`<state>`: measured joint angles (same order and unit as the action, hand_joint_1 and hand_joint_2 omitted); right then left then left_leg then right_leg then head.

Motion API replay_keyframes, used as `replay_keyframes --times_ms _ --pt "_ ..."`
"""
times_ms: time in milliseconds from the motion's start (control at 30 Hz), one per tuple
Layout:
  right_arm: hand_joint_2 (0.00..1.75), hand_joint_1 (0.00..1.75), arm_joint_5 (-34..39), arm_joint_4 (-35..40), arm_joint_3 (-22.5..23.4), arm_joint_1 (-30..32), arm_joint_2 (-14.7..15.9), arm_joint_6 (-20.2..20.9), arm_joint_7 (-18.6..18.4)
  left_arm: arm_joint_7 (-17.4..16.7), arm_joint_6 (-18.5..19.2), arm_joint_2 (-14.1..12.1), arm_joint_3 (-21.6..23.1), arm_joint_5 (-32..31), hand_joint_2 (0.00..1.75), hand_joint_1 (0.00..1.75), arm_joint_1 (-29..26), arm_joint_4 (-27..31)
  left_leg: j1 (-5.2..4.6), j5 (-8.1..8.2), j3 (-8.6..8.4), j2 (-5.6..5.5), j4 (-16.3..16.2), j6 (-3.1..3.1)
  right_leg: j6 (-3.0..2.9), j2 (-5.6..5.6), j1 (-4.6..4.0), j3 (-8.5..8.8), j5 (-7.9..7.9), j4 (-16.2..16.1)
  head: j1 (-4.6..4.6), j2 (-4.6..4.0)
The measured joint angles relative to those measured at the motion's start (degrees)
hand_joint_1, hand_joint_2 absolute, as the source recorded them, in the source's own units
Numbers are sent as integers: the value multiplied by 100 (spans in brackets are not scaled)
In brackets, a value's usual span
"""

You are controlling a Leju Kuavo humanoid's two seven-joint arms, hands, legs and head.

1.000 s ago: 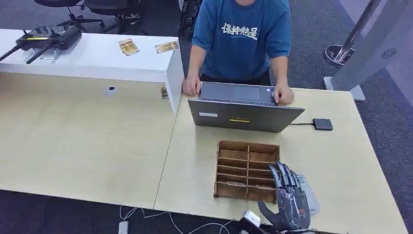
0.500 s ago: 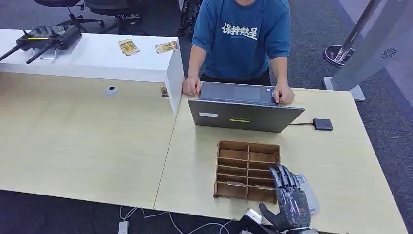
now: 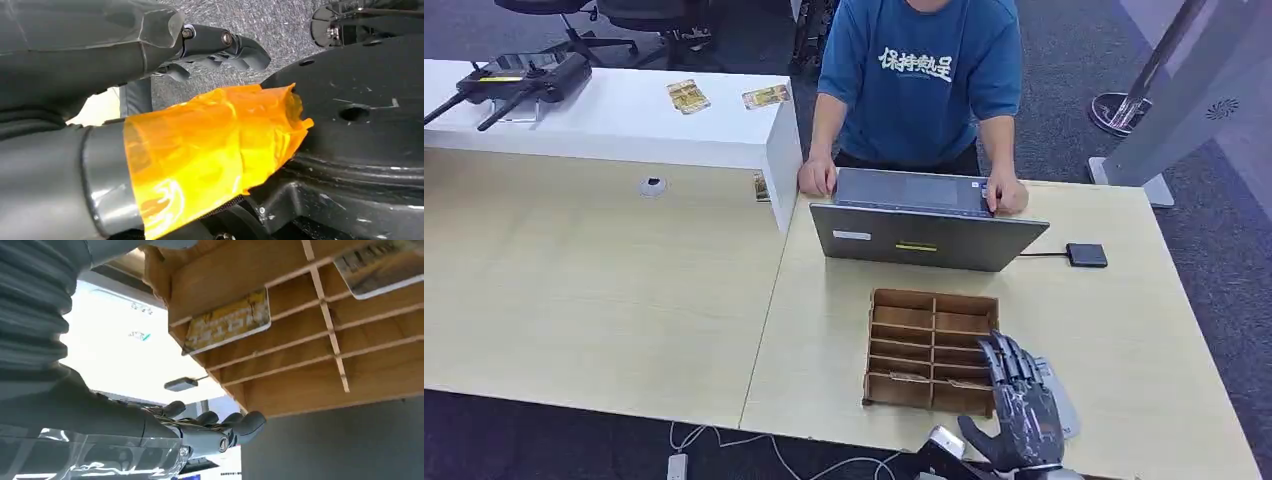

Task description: Pass the card to the sensor for recognition and then transmit it.

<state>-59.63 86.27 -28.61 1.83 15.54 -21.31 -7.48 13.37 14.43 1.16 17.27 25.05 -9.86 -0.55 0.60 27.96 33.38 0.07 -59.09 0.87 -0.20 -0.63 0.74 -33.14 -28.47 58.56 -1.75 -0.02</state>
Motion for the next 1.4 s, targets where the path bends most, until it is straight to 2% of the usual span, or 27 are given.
replay_keyframes --times_ms 367,633,1200,1400 --pt "175 0 -55 20 0 -38 0 -44 26 -2 0 0 0 13 0 0 -1 0 0 0 0 0 0 0 0 0 0 0 0 0 0 0" --pt "175 0 -221 -11 -57 -150 13 199 -101 -2 2 -2 0 15 0 0 0 0 0 0 0 0 0 0 0 0 0 0 0 0 0 0" --pt "175 0 -326 -48 -188 -228 288 323 -258 -2 7 -4 0 72 0 0 -5 0 0 0 -1 0 0 0 0 0 0 0 0 0 0 0" --pt "175 0 -168 55 -201 -200 387 468 -192 -2 7 -2 0 105 0 0 -7 0 0 0 -1 0 0 0 0 0 0 0 0 0 -2 0"
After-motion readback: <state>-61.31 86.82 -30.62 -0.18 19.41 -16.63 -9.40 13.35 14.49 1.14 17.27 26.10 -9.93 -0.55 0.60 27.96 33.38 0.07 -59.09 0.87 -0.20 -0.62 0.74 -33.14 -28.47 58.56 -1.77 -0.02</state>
